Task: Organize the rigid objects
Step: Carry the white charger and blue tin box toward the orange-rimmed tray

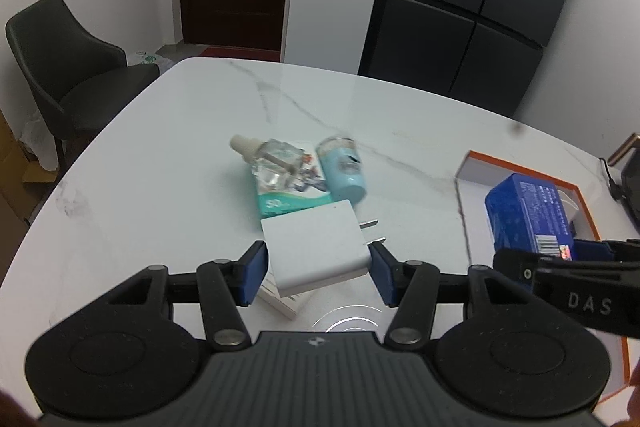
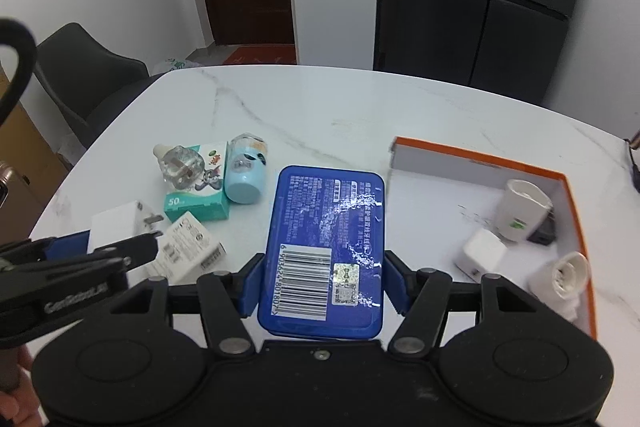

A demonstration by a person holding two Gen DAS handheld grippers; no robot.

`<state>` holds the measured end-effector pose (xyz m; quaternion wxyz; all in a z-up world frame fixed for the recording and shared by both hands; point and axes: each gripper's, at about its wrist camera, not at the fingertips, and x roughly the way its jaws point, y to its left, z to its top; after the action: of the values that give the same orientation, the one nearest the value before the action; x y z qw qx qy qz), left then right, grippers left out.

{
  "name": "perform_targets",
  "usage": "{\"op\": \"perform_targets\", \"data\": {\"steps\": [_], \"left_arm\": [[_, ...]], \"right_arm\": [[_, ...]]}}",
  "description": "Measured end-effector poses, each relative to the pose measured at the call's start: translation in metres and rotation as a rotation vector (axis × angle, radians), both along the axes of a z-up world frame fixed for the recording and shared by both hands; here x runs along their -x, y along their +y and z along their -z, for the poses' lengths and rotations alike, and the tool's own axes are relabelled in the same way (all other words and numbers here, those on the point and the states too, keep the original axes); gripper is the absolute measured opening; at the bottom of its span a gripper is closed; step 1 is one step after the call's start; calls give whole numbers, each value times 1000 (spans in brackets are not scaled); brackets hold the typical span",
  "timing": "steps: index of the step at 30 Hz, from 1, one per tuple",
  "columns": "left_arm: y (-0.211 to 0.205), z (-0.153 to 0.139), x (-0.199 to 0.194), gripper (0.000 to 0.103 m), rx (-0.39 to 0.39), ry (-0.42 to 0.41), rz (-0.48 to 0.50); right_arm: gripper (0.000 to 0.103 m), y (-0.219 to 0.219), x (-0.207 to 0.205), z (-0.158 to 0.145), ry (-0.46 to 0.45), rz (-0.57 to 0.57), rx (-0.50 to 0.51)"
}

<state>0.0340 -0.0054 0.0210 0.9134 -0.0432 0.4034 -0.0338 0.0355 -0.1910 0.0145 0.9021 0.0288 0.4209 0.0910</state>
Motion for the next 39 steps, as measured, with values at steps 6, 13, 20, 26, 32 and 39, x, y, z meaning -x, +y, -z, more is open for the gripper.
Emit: {"op": "perform_targets", "data": {"steps": [6, 13, 20, 26, 32, 39], "left_arm": [[-22, -9, 14, 56, -11, -11, 22], [-45, -19, 24, 56, -15, -33, 53], [-67, -23, 32, 56, -20, -43, 85], [-83, -22, 34, 56, -25, -46, 114], [-96, -21, 34, 56, -29, -47, 138], [-111, -19, 35, 56, -34, -45, 164]], "right_arm": [[73, -24, 27, -6, -11, 19, -9], [73, -52, 51, -9, -20, 52, -18], [73, -76, 67, -12, -24, 79, -28], [73, -91, 72, -13, -29, 100, -34], [73, -105, 77, -12, -26, 116, -37], [73, -120, 83, -10, -19, 139, -40]]}}
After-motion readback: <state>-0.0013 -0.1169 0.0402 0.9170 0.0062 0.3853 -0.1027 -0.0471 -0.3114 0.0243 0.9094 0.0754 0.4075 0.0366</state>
